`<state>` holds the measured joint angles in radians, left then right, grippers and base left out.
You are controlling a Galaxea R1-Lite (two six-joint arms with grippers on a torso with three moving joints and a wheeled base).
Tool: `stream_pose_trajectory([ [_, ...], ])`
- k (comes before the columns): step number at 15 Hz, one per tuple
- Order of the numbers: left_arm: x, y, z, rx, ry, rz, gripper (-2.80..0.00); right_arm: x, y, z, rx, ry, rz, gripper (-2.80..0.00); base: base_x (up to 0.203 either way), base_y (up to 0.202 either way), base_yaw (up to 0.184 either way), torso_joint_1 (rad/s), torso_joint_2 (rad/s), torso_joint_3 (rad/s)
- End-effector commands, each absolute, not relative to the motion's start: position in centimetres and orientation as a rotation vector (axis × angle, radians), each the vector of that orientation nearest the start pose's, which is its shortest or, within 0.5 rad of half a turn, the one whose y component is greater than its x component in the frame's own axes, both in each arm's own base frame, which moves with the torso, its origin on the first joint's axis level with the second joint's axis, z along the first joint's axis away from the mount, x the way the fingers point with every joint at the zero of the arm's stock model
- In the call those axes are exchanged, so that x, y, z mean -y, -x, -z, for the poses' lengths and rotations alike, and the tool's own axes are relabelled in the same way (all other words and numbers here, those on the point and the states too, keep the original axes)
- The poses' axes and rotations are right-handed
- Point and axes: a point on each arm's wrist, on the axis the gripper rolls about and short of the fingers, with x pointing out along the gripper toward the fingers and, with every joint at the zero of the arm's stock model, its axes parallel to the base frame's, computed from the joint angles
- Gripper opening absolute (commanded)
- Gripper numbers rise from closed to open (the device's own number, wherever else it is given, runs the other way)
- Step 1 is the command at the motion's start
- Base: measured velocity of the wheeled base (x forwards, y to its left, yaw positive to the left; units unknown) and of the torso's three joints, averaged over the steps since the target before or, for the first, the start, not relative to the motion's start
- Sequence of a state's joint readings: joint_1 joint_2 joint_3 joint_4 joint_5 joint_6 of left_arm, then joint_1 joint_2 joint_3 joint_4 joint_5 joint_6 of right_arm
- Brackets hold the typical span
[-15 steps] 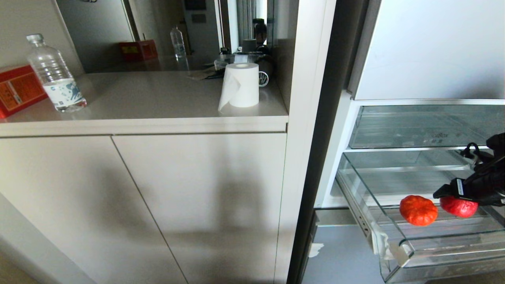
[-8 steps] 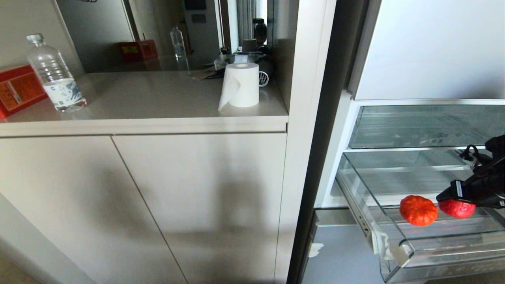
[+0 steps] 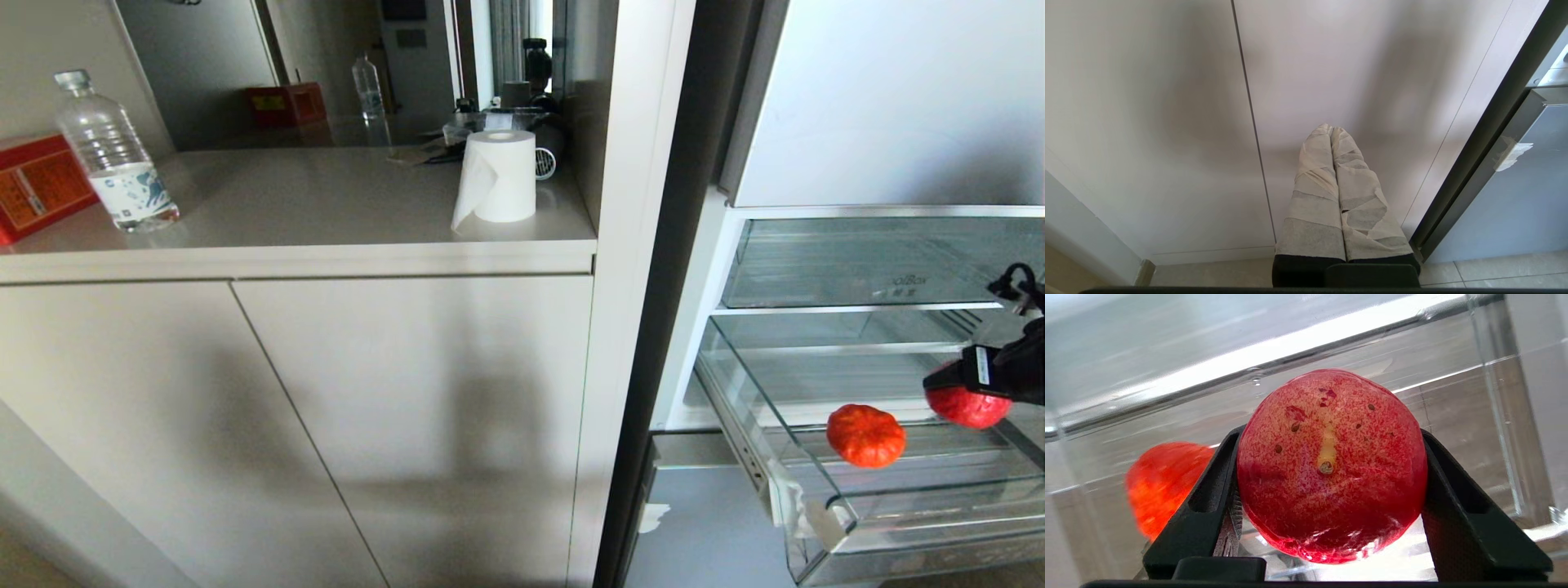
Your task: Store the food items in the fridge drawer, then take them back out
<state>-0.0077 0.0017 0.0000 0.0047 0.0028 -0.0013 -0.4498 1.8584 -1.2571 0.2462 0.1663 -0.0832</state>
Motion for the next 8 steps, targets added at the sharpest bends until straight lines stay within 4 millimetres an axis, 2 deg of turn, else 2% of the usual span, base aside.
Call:
stream_pose_trajectory([
  [1,0.0,2.3,-7.5,-0.007,0.001,0.005,-2.8,13.9,-29.7,-19.0,-0.778,-0.169,0.234,-2.8,0.0,0.0,0.0,0.0,0.0,0.0],
  [8,0.0,2.3,-7.5,-0.007,0.001,0.005,-2.8,11.9,-25.7,-22.1,-0.69,-0.15,0.232,-2.8,0.0,0.0,0.0,0.0,0.0,0.0],
])
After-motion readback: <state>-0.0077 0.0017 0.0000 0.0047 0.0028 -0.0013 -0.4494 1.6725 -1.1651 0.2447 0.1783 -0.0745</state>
